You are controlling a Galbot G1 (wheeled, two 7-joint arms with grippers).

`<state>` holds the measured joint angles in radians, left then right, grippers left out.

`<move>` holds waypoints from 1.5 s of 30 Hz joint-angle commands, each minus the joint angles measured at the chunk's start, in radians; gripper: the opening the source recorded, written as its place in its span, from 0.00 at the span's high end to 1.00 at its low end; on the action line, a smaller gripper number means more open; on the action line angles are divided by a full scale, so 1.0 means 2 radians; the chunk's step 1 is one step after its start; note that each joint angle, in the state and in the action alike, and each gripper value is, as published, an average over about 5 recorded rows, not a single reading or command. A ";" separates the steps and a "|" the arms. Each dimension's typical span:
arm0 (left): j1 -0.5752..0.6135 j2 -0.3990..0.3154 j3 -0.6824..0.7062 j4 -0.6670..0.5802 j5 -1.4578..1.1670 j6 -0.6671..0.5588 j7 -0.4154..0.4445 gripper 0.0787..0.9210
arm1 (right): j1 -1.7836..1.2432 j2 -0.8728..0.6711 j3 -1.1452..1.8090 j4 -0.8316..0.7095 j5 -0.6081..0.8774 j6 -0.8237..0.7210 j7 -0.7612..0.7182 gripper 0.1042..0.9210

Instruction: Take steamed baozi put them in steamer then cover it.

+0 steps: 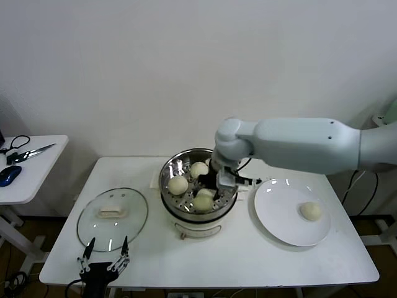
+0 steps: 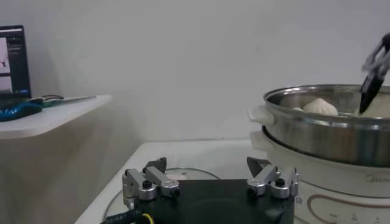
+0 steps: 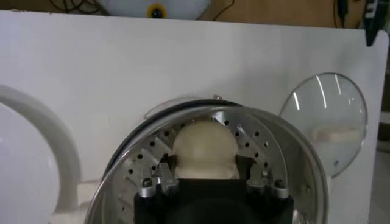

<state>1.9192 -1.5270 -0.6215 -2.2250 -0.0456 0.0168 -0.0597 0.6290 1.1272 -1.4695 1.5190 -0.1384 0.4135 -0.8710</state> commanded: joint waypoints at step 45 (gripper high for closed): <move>-0.007 0.007 0.000 0.000 0.001 -0.006 0.012 0.12 | -0.174 -0.309 0.083 -0.220 0.145 -0.231 -0.095 0.12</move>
<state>1.9048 -1.5132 -0.6229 -2.2254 -0.0439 0.0052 -0.0399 0.6598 0.6097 -1.5749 1.1794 0.2729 0.0675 -1.0747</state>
